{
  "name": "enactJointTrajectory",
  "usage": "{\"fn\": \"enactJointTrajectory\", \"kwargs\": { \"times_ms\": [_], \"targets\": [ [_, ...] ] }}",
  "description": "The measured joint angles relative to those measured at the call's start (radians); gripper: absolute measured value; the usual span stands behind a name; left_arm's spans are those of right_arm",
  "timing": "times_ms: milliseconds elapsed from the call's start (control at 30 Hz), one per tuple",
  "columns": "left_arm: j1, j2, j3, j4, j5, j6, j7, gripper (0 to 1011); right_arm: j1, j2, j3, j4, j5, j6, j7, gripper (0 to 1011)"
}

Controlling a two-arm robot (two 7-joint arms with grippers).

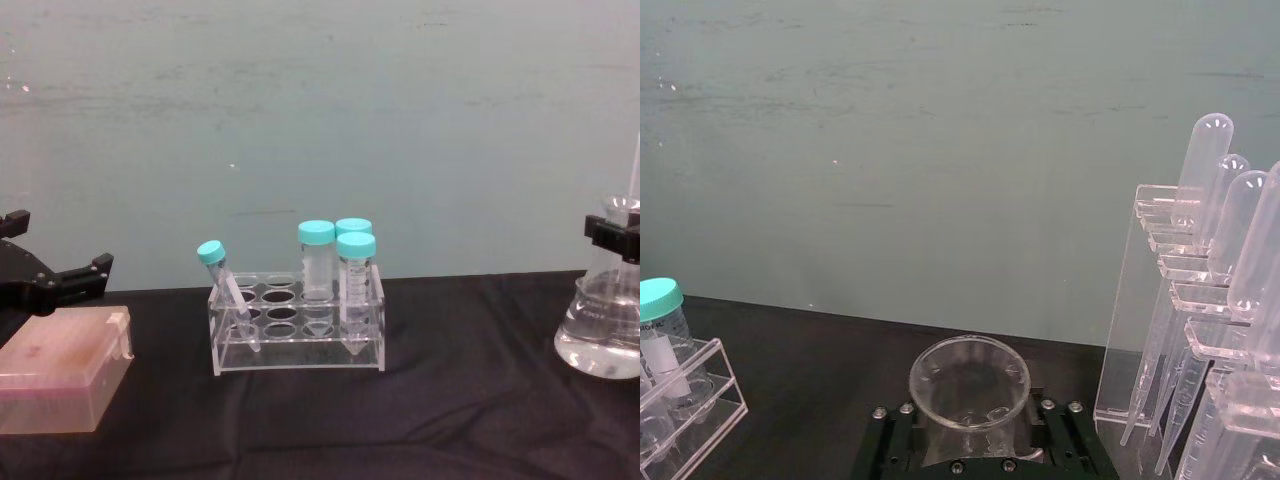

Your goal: Place the experimental apparatus aside using one hand.

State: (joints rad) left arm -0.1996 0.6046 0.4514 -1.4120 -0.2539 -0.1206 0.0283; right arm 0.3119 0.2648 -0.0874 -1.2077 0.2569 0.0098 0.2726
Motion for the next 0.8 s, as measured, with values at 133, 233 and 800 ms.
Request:
{"fn": "enactJointTrajectory", "kwargs": {
  "times_ms": [133,233,800],
  "targets": [
    [0.0,0.0,0.0,0.0,0.0,0.0,0.0,1000,0.0,0.0,0.0,0.0,0.0,0.0,0.0,650],
    [0.0,0.0,0.0,0.0,0.0,0.0,0.0,1000,0.0,0.0,0.0,0.0,0.0,0.0,0.0,729],
    [0.0,0.0,0.0,0.0,0.0,0.0,0.0,1000,0.0,0.0,0.0,0.0,0.0,0.0,0.0,1000]
  ]
}}
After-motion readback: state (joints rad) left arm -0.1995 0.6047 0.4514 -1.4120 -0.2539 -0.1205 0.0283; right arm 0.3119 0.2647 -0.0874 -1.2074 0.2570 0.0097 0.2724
